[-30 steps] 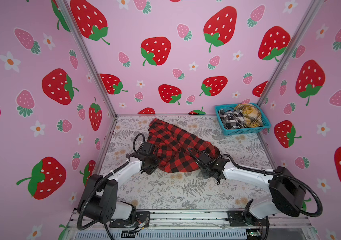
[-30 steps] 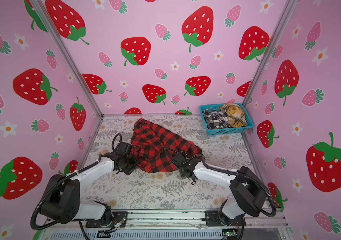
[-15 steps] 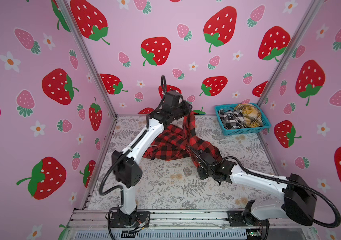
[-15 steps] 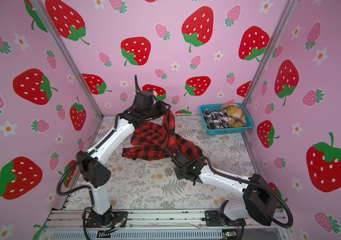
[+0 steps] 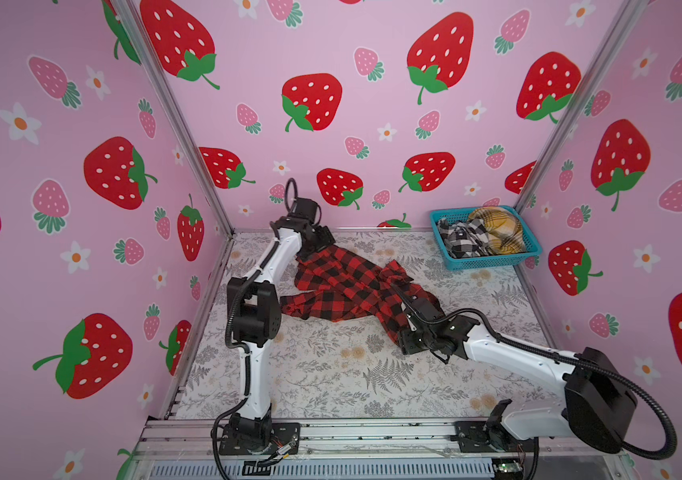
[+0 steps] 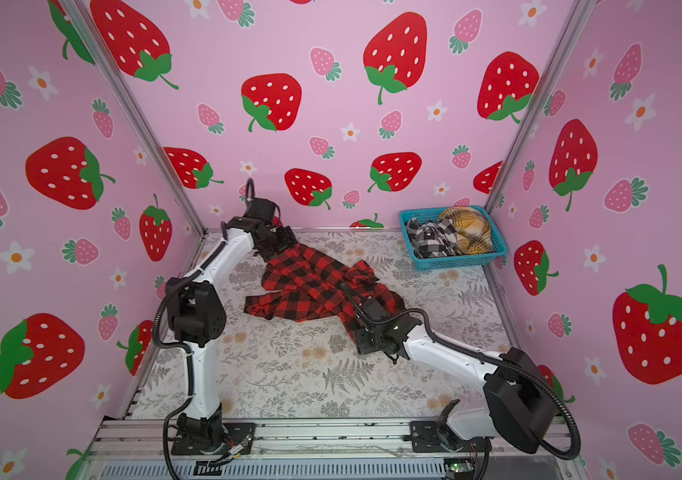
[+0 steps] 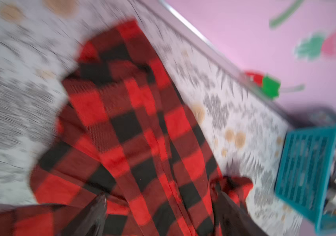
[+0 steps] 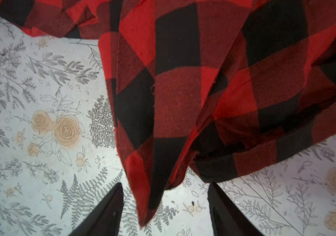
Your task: Fold and stack the long sleeve shirts
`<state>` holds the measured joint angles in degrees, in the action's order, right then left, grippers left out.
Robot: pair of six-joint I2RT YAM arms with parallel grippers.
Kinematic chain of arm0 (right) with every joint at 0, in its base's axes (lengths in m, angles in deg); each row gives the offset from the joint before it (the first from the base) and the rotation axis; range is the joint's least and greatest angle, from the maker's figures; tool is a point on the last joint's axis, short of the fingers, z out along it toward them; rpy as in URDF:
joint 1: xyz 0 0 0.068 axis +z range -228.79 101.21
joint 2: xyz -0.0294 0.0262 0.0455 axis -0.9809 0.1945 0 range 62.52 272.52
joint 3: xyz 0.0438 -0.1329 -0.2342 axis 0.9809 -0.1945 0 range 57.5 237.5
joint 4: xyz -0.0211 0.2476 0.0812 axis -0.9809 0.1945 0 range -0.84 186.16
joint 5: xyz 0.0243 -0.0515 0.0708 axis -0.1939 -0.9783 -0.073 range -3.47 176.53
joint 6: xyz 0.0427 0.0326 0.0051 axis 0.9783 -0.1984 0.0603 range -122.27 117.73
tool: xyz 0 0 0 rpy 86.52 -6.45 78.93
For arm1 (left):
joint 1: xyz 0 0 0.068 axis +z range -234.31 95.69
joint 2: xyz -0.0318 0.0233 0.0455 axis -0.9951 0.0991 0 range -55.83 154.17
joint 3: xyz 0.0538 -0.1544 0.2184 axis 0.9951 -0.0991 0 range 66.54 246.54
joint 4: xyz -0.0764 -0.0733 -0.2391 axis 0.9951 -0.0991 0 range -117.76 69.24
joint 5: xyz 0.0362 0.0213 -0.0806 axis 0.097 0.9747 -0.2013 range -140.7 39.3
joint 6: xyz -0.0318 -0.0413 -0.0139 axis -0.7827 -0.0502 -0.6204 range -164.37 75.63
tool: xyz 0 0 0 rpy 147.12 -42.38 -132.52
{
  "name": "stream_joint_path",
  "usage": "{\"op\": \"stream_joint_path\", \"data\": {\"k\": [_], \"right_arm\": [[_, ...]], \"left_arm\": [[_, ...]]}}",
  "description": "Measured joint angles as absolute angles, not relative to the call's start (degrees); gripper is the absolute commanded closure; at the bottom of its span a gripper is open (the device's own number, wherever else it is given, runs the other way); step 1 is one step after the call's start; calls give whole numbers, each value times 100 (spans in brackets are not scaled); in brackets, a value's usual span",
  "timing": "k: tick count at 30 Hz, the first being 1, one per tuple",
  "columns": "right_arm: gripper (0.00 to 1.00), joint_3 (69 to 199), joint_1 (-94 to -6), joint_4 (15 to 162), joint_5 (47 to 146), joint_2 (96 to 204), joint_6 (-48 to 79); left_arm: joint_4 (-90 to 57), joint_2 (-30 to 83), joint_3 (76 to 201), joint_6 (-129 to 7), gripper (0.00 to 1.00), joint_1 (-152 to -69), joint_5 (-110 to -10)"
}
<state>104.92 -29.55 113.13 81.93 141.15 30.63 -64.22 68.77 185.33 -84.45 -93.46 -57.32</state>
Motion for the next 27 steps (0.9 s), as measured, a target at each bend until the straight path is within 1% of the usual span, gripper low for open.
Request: {"op": "stream_joint_path", "data": {"k": [3,5,7,8,11,14,16,19,21,22,23,24,25,26,27], "right_arm": [[47,10774,-3205,11138,8434,14485,3074],[58,10968,-3288,11063,8532,14813,3063],[66,11160,-3323,11026,8602,15158,3074],[70,11261,-3331,11024,8643,15337,3098],[78,11458,-3334,11033,8687,15674,3092],[86,11595,-3349,11118,8696,15827,3077],[89,11661,-3384,11171,8689,15886,3090],[93,11681,-3495,11243,8687,15921,3101],[93,11678,-3609,11273,8696,15914,3098],[90,11668,-3653,11269,8696,15901,3096],[86,11646,-3701,11275,8705,15875,3096],[80,11622,-3740,11280,8709,15831,3088],[69,11595,-3764,11291,8715,15781,3096],[56,11565,-3782,11299,8722,15706,3077],[49,11519,-3803,11310,8729,15610,3033]], "left_arm": [[-6540,7342,19357,-8281,16,-8951,-5736],[-6625,7828,20052,-8154,16,-8968,-5775],[-6691,8241,20500,-8058,17,-9079,-5832],[-6743,8435,20670,-8034,19,-9147,-5880],[-6824,8857,20847,-8038,29,-9296,-6088],[-6840,9028,20616,-8023,38,-9399,-6230],[-6732,8901,20054,-8043,40,-9431,-6291],[-6376,8429,18742,-8076,42,-9438,-6344],[-6109,7928,17984,-8115,42,-9427,-6269],[-6057,7694,17610,-8135,42,-9425,-6250],[-5954,7441,17180,-8165,41,-9416,-6219],[-5889,7244,16819,-8187,41,-9407,-6188],[-5799,7061,16461,-8211,42,-9399,-6177],[-5642,6851,16065,-8242,42,-9394,-6182],[-5511,6647,15761,-8285,42,-9394,-6173]]}}
